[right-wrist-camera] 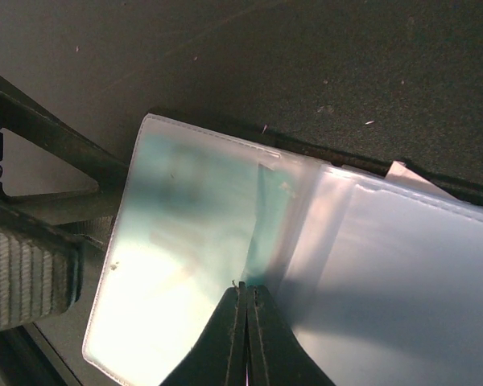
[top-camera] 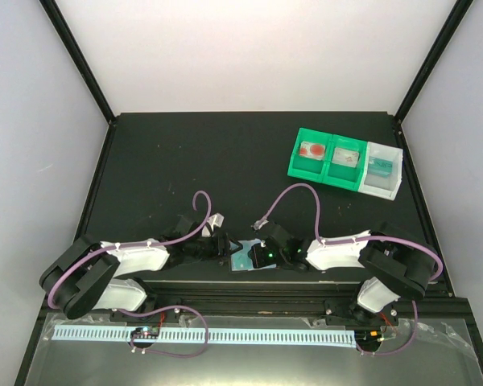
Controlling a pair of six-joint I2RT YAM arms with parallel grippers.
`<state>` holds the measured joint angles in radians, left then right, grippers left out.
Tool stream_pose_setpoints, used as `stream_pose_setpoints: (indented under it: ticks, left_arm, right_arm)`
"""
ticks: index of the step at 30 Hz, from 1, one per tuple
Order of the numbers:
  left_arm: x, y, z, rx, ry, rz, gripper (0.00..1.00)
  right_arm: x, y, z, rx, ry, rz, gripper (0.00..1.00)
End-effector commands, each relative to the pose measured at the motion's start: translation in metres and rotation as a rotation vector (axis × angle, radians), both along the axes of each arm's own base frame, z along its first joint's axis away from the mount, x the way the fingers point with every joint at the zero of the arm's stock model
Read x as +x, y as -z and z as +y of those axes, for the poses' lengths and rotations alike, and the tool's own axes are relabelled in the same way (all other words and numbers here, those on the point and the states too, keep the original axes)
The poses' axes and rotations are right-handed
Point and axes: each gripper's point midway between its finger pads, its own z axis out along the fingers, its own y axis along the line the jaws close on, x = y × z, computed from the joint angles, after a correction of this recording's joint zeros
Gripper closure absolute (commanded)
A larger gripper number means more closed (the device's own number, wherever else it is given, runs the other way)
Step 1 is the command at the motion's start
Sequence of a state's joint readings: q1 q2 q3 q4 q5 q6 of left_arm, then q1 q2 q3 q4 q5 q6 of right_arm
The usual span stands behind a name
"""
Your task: Take the credit cards out of the card holder
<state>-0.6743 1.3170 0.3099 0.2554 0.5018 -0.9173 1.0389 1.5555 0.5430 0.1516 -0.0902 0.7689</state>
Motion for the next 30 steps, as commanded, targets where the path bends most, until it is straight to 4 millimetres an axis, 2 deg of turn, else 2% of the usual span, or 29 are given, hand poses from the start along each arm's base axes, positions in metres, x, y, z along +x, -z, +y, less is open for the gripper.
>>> stream_pose_setpoints:
  ticks: [1,8,15,22,30]
  left_arm:
    - [0.000,-0.010,-0.007,-0.049,0.024,-0.014,0.39]
    - [-0.001,-0.018,-0.009,-0.069,0.032,-0.019,0.41]
    - [-0.003,-0.036,-0.017,-0.101,0.063,-0.048,0.41]
    - [-0.005,-0.042,-0.019,-0.096,0.076,-0.058,0.41]
    - [-0.005,-0.044,-0.026,-0.107,0.097,-0.064,0.41]
  right_arm:
    - [-0.011,0.025,-0.013,-0.067,-0.005,0.043,0.97]
    - [-0.011,0.017,-0.010,-0.030,-0.008,0.030,0.92]
    - [-0.007,0.001,-0.008,0.006,-0.002,-0.001,0.88]
    - [-0.005,-0.005,-0.012,0.004,0.016,-0.021,0.82]
    - [0.002,-0.029,-0.023,-0.002,0.041,-0.091,0.74]
